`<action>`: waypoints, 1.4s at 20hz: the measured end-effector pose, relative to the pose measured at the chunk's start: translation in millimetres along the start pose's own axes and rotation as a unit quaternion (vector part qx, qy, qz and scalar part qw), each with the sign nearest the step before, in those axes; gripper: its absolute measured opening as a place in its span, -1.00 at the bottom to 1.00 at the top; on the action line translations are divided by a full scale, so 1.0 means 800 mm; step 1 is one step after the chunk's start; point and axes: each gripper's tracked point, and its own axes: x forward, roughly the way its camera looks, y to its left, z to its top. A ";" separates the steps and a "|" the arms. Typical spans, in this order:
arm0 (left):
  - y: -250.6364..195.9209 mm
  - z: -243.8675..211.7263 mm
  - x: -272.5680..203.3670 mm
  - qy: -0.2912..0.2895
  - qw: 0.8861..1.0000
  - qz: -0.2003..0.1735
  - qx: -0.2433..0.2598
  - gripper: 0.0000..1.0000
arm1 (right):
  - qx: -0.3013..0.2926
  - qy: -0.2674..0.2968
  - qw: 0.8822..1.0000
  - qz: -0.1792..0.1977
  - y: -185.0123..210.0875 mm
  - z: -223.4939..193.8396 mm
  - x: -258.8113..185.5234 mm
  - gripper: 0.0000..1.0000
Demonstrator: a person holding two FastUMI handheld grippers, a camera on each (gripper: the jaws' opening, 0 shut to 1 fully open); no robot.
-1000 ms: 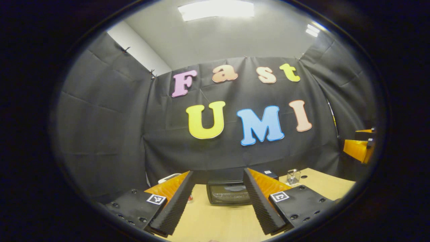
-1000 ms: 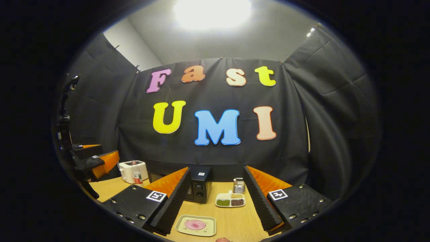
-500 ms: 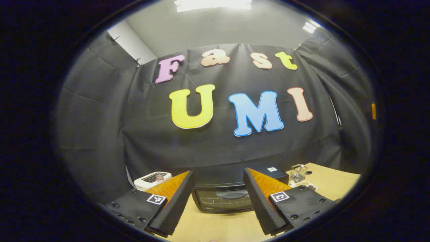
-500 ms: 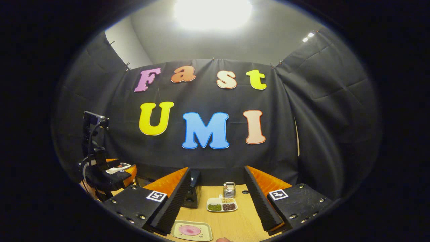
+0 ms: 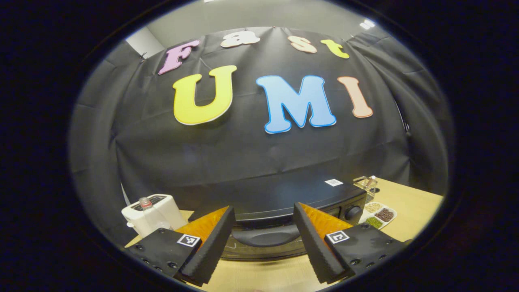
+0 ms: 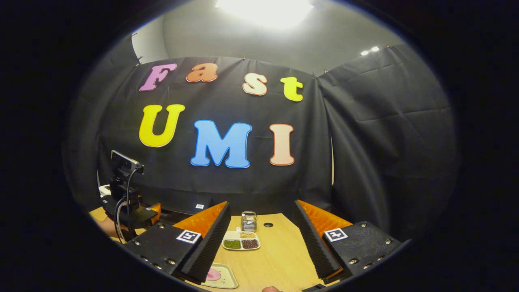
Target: Open the electric oven with the left hand, put the food in, and close the electric oven.
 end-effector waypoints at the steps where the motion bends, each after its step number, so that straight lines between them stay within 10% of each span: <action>1: -0.002 -0.011 0.008 0.010 1.000 -0.002 -0.002 0.95 | -0.003 0.003 1.000 -0.006 -0.001 -0.002 0.000 0.89; 28: -0.036 -0.177 -0.130 0.125 0.991 0.005 -0.040 1.00 | -0.007 0.054 0.997 0.062 0.015 -0.040 -0.024 0.90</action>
